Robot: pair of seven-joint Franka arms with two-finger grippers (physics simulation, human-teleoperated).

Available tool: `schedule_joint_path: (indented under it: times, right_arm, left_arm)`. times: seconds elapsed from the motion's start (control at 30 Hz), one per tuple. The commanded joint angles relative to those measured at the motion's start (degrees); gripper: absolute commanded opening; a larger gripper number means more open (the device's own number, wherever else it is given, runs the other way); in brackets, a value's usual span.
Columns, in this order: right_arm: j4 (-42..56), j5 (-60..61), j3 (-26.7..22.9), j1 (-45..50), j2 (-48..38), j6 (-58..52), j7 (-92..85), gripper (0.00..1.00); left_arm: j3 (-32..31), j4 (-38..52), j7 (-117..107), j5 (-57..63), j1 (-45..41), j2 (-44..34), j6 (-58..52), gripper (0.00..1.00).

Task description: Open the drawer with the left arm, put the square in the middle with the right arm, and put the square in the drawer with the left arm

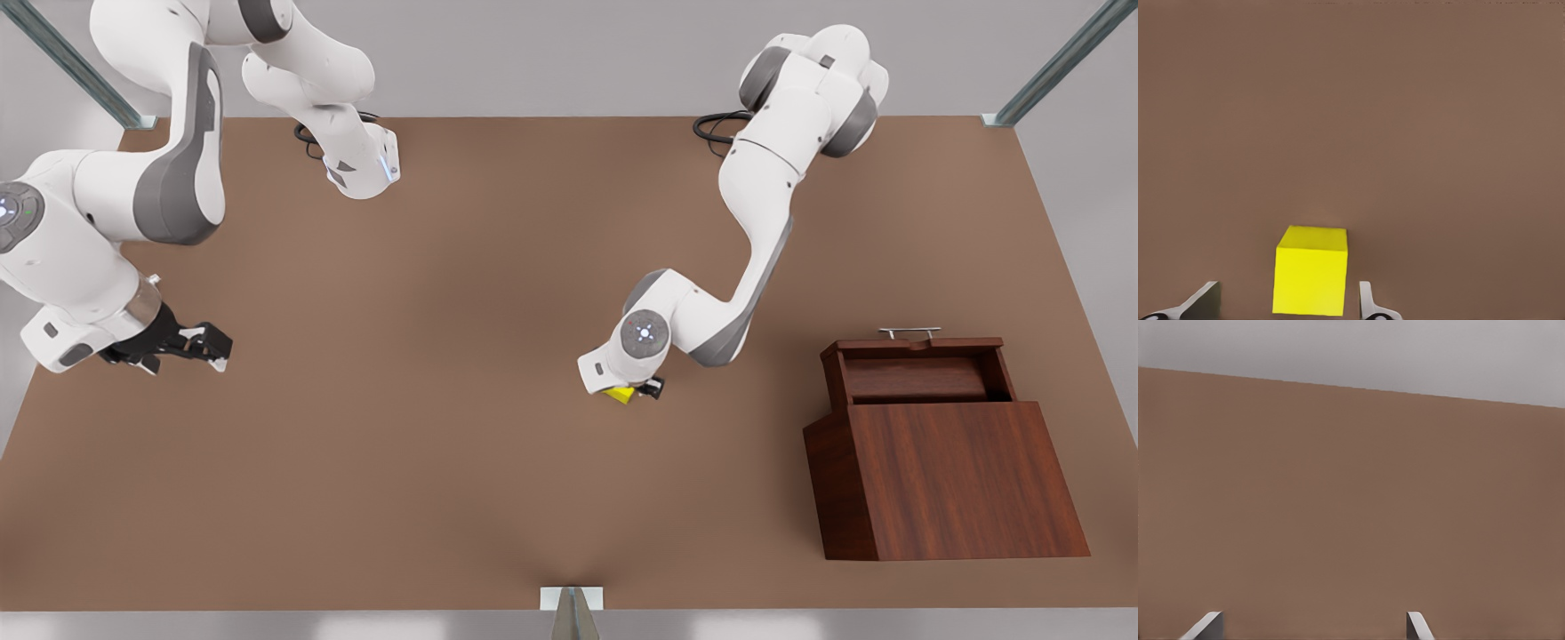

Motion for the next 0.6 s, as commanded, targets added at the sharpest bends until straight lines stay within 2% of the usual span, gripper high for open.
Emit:
schedule_joint_path:
  times: [0.0,0.07,0.4,0.57]
  right_arm:
    - [0.0,0.3,0.1,0.1,0.0,0.2,0.0,1.00]
    - [0.1,-0.5,0.1,0.1,0.0,0.3,-0.1,1.00]
    - [0.0,0.7,-0.1,-0.5,0.5,0.4,0.0,1.00]
    - [0.0,0.6,-0.1,-0.6,0.5,0.4,0.0,1.00]
  left_arm:
    - [0.0,-0.2,0.1,1.1,0.1,0.0,0.2,1.00]
    - [0.0,-0.5,-0.6,4.4,-0.7,0.3,0.7,1.00]
    - [0.2,-0.5,-0.7,6.5,-1.1,3.1,0.8,1.00]
    - [0.2,-3.4,-0.9,6.5,-2.3,2.8,1.9,1.00]
